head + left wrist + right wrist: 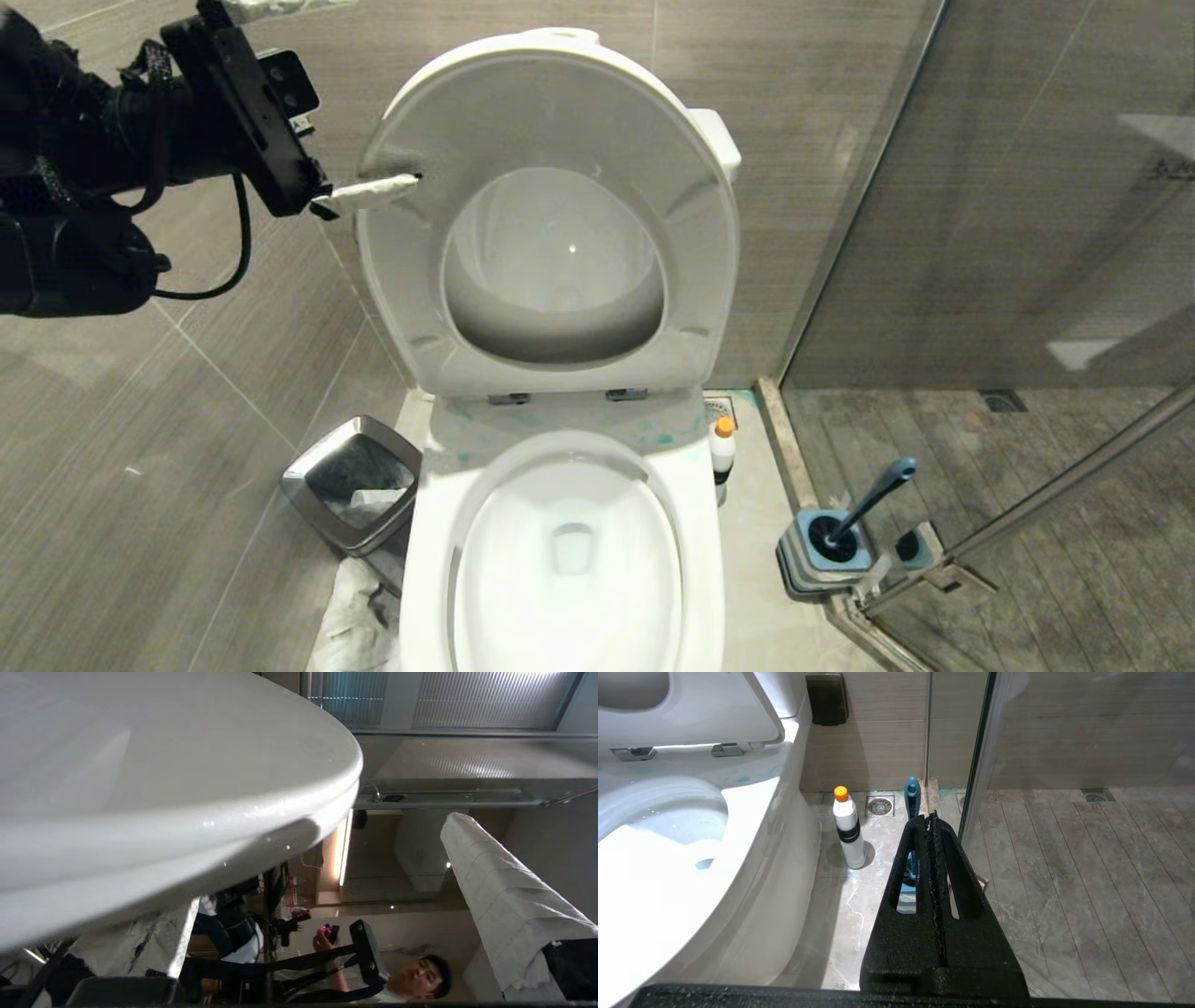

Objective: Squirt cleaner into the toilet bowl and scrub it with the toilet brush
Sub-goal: Use the left hand to lift the toilet lid slightly

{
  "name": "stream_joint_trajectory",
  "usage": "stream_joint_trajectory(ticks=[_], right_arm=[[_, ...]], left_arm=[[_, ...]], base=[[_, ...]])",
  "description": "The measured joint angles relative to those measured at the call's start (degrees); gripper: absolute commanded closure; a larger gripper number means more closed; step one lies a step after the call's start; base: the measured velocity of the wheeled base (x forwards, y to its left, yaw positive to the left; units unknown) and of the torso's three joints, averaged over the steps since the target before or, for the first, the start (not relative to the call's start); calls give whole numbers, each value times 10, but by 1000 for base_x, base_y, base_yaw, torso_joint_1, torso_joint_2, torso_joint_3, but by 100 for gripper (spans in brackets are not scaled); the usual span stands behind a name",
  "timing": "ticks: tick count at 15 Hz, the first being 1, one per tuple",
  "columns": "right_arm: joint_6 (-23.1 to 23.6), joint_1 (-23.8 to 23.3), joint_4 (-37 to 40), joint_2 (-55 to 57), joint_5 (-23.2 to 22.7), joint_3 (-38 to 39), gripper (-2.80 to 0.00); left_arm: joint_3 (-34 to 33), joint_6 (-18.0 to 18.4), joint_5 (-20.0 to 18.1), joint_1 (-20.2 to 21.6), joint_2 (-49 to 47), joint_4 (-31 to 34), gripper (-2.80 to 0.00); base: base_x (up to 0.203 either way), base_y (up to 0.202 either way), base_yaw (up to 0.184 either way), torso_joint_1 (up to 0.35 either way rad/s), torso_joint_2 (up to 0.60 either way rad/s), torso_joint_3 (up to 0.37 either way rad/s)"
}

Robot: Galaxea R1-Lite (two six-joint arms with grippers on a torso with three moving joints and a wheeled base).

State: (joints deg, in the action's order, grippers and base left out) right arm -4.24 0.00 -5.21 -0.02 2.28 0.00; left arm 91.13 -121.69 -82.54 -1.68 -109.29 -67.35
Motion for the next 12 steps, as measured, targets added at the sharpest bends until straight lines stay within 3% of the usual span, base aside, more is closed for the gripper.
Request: stream_joint_trajectory(ticks=[9, 12], right_arm=[[0, 0, 0, 0, 0, 0, 0], [0, 0, 0, 0, 0, 0, 0]], left_arm=[[169, -1, 1, -2, -86, 23, -280], [195, 0, 2, -2, -111, 9, -280]], base=[[0, 0, 0, 0, 0, 0], [0, 0, 0, 0, 0, 0]])
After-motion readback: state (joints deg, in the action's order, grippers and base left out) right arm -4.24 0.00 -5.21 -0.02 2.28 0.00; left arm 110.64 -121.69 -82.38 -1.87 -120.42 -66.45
